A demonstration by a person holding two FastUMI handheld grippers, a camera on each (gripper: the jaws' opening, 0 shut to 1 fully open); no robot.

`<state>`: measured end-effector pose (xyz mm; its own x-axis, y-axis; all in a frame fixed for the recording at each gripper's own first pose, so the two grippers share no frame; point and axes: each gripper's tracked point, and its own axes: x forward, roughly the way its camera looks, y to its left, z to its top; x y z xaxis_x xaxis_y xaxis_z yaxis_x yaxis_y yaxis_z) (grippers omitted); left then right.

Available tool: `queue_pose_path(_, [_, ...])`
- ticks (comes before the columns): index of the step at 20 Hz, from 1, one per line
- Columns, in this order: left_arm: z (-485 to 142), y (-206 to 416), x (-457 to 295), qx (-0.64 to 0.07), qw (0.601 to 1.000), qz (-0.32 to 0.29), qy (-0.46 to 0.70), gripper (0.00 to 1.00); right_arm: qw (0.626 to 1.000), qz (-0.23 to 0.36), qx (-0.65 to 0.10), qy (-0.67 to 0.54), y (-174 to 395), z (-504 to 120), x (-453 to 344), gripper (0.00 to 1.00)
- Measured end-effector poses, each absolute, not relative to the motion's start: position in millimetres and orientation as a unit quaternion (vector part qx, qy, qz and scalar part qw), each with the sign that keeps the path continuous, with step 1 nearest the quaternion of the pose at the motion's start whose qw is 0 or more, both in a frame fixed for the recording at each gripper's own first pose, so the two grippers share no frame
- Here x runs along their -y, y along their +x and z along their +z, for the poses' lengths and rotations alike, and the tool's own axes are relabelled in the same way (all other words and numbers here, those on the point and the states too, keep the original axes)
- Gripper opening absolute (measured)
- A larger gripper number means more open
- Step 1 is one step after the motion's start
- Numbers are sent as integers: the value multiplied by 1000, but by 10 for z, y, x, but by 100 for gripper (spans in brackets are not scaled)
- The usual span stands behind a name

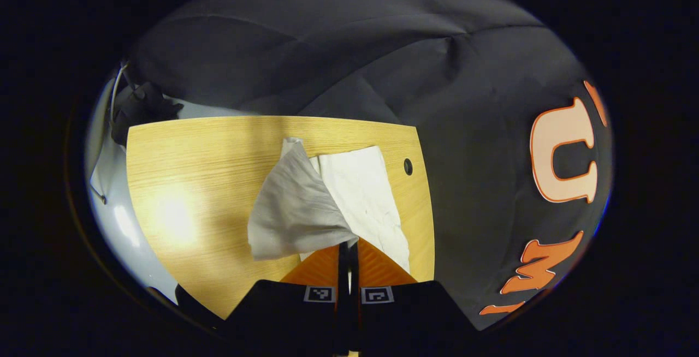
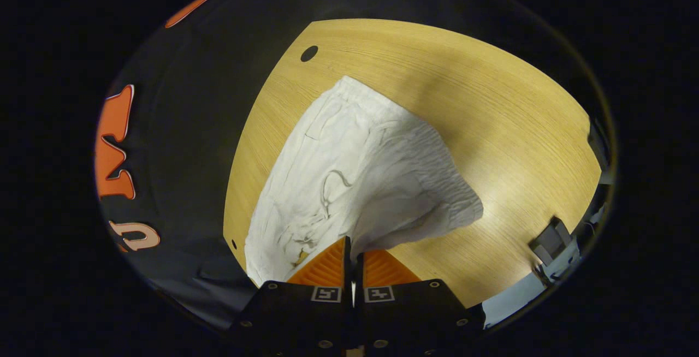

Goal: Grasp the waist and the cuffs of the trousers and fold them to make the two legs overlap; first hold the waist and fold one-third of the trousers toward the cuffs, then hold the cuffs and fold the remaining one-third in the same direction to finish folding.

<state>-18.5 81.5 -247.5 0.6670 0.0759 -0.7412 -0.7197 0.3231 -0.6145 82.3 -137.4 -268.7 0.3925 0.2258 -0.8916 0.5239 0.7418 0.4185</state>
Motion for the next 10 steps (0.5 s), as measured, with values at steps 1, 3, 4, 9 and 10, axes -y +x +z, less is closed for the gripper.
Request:
queue_pose_path(1, [-2489, -46, -870, -313, 752, 267, -515, 4, 760, -100, -539, 349, 946, -2656, 1336, 1])
queue_pose_path(3, [-2550, 251, -947, -325, 751, 267, -509, 4, 765, -109, -533, 345, 1210, -2648, 1328, 1])
queue_pose_path(4, [-2579, 386, -961, -331, 751, 265, -506, 4, 764, -113, -532, 346, 1351, -2662, 1315, 1])
queue_pose_path(9, [-2846, 1188, -942, -369, 754, 243, -486, 4, 760, -133, -543, 330, 1943, -2885, 1161, 1])
queue_pose_path(10, [-2902, 1348, -949, -374, 756, 240, -480, 4, 760, -134, -544, 330, 2068, -2926, 1121, 1])
